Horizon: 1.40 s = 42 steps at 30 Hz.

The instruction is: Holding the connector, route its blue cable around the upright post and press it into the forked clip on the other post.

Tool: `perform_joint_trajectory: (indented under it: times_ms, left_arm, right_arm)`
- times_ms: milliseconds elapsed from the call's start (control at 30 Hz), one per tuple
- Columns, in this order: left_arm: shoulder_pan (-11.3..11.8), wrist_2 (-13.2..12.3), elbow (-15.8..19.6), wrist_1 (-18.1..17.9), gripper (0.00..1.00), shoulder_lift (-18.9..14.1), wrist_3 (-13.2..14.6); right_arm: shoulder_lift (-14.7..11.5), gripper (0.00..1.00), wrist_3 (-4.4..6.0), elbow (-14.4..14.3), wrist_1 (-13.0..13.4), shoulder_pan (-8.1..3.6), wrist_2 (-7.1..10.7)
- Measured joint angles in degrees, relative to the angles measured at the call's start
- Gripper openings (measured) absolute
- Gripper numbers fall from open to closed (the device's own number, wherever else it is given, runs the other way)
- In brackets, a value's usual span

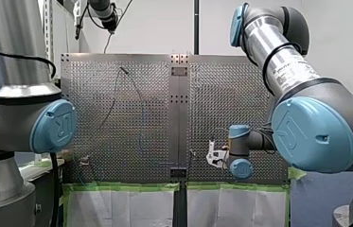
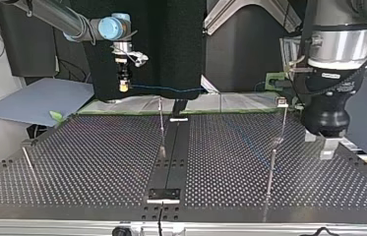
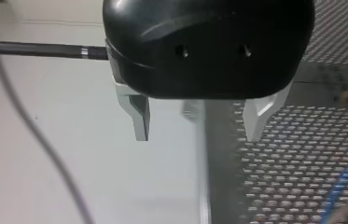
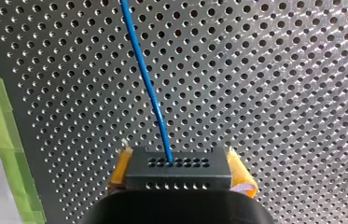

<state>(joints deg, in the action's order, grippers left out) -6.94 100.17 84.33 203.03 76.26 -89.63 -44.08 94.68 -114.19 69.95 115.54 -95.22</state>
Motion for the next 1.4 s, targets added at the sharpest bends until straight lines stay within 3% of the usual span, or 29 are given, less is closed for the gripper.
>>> perform_joint_trajectory:
  times_ms: [267, 600, 833, 1400]
  left_arm:
    - [-0.5, 0.2, 3.5, 2.3, 0.98, 2.9, -0.5]
    - [-0.9, -2.3, 5.8, -1.5, 0.98, 6.7, -2.5]
    - [-0.7, -2.2, 5.8, -4.5, 0.98, 7.5, -3.0]
    - [-0.9, 4.3, 5.8, -3.4, 0.98, 7.5, -1.8]
  right_arm:
    - [0.0, 0.00, -0.01, 0.0, -0.1, 0.00, 0.00]
    - [0.0, 0.00, -0.01, 0.0, -0.1, 0.04, 0.02]
    - [0.0, 0.00, -0.01, 0.0, -0.1, 0.08, 0.00]
    - [0.0, 0.00, -0.10, 0.0, -0.2, 0.07, -0.02]
